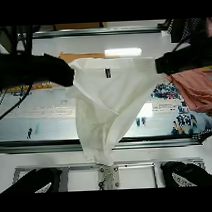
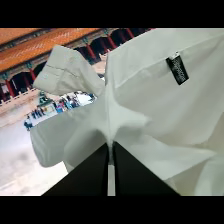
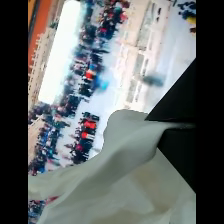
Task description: Fold the clothes and pants, and hang the long-sleeved shirts on hangers.
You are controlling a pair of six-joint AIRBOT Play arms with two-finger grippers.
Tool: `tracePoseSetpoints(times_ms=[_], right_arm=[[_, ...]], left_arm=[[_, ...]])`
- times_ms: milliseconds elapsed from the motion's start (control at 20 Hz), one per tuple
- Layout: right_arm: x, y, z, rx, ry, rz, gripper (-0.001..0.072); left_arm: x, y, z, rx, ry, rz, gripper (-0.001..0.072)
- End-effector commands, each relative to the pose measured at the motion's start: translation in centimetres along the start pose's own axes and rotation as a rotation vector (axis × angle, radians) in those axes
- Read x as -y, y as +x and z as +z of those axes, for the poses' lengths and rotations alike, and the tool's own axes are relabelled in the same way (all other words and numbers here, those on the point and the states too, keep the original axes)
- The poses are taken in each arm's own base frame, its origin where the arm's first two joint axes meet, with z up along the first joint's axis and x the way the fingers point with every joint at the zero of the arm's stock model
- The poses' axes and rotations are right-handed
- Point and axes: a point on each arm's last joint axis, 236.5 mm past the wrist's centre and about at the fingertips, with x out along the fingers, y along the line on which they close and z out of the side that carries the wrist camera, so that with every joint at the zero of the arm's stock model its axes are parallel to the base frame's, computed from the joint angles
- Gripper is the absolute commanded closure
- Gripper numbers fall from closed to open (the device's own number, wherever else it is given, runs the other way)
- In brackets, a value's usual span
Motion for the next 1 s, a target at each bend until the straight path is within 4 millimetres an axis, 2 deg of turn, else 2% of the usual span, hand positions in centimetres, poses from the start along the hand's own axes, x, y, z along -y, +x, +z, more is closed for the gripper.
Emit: tracePoseSetpoints(times_ms=[0, 150, 250, 350, 500, 600, 700, 750, 800, 850, 950], right_arm=[[2.1, -3.9, -4.8, -0.073, 0.119, -0.124, 0.0699], [1.3, -2.3, -9.5, -0.167, 0.203, -0.131, 0.0698], [0.6, -0.2, -11.9, -0.21, 0.231, -0.135, 0.0698], [-0.2, 2.0, -13.5, -0.248, 0.241, -0.136, 0.0698], [-0.9, 4.0, -14.2, -0.272, 0.236, -0.136, 0.0698], [-1.3, 4.4, -13.9, -0.269, 0.23, -0.125, 0.0698], [-1.3, 4.4, -13.9, -0.271, 0.23, -0.123, 0.0694], [-1.3, 4.4, -13.9, -0.271, 0.23, -0.123, 0.0693], [-1.3, 4.4, -13.9, -0.271, 0.23, -0.123, 0.0693], [-1.3, 4.4, -13.9, -0.271, 0.23, -0.123, 0.0693], [-1.3, 4.4, -14.0, -0.271, 0.23, -0.124, 0.0693]], left_arm=[[2.2, -1.3, -4.3, -0.051, -0.065, -0.049, 0.0692], [2.8, 0.8, -8.3, -0.153, -0.093, -0.046, 0.0692], [3.0, 3.0, -10.7, -0.218, -0.089, -0.038, 0.0692], [3.1, 6.1, -12.8, -0.277, -0.082, -0.025, 0.0692], [3.0, 9.9, -16.7, -0.405, -0.069, 0.003, 0.0692], [2.9, 11.1, -18.4, -0.461, -0.063, 0.013, 0.0692], [2.9, 11.5, -19.0, -0.48, -0.061, 0.017, 0.0691], [2.8, 11.5, -19.2, -0.485, -0.055, 0.02, 0.062], [2.8, 11.5, -19.2, -0.483, -0.038, 0.014, 0.0266], [2.8, 11.5, -18.8, -0.466, -0.023, 0.007, 0.0018], [2.1, 11.4, -17.0, -0.389, -0.043, 0.007, 0.0017]])
